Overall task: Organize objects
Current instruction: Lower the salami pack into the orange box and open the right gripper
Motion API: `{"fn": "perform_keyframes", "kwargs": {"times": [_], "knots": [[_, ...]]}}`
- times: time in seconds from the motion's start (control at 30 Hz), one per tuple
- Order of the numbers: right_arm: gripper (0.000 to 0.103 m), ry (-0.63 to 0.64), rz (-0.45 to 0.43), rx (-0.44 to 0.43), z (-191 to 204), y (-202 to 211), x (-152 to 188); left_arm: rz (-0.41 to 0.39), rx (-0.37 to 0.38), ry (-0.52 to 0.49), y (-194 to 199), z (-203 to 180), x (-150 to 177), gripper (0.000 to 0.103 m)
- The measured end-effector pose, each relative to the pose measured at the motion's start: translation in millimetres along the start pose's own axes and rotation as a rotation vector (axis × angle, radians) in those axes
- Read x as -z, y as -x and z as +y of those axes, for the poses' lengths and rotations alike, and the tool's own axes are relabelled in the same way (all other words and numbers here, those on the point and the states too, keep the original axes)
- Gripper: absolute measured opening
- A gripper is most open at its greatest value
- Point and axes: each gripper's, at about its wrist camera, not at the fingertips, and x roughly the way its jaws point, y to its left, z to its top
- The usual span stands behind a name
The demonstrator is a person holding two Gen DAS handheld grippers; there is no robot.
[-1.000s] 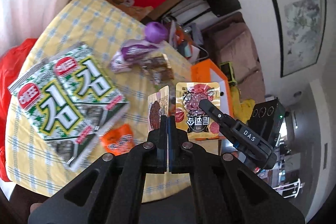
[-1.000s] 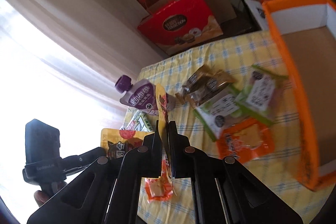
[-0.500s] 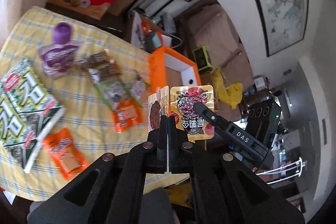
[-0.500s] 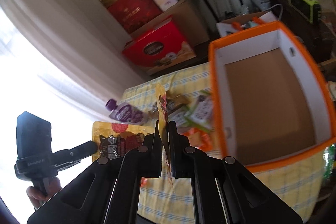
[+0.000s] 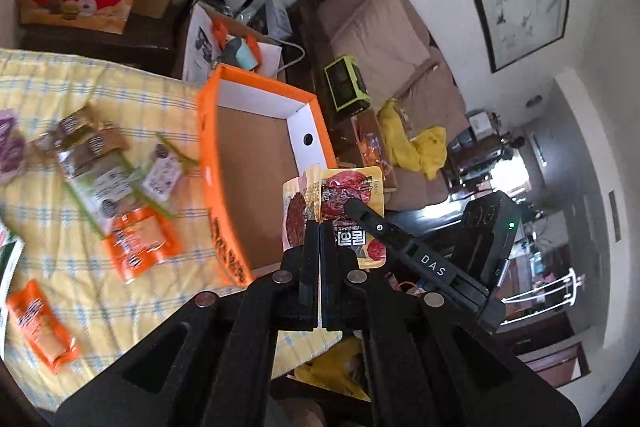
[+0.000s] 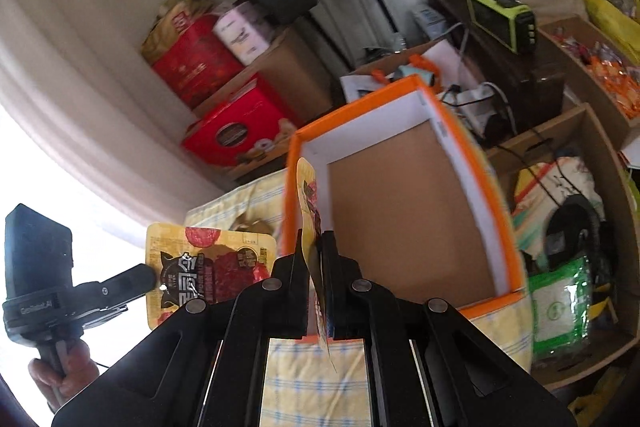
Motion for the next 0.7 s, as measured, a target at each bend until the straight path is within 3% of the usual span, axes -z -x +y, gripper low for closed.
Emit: {"fn": "perform_keyframes", "kwargs": {"times": [0.5, 0.7], "knots": [[0.004, -0.040, 0.024, 0.095, -43.0, -40.5, -4.0, 0.083, -0.006, 0.068, -87.3, 14.3, -1.6, 0.000], [0.005, -0.033, 0.046, 0.130, -52.1, -49.4, -2.5, 0.124, -0.084, 0.025, -110.8, 22.8, 7.3, 0.000]]}}
